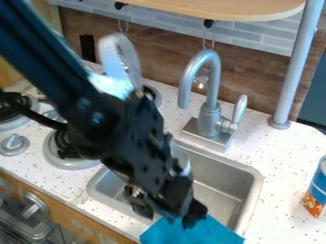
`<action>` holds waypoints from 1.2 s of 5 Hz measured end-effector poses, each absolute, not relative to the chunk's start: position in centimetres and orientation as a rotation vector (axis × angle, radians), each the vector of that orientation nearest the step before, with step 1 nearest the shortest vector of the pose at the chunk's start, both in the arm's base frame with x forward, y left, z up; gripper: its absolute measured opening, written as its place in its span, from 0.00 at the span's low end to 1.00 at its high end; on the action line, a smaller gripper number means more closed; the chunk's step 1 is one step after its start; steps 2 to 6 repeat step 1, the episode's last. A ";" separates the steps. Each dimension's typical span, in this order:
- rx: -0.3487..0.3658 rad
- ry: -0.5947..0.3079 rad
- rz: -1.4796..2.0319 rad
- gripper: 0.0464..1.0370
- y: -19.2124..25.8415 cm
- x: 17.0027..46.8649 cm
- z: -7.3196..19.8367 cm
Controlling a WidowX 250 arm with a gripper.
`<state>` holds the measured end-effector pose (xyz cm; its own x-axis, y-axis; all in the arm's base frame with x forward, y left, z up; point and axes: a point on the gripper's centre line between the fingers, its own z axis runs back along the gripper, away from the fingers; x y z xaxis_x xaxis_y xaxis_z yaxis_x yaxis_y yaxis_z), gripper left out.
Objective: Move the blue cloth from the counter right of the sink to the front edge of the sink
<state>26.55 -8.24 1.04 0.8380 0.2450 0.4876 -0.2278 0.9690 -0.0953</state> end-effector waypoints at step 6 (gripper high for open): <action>-0.095 -0.564 0.230 0.96 -9.6 25.9 5.2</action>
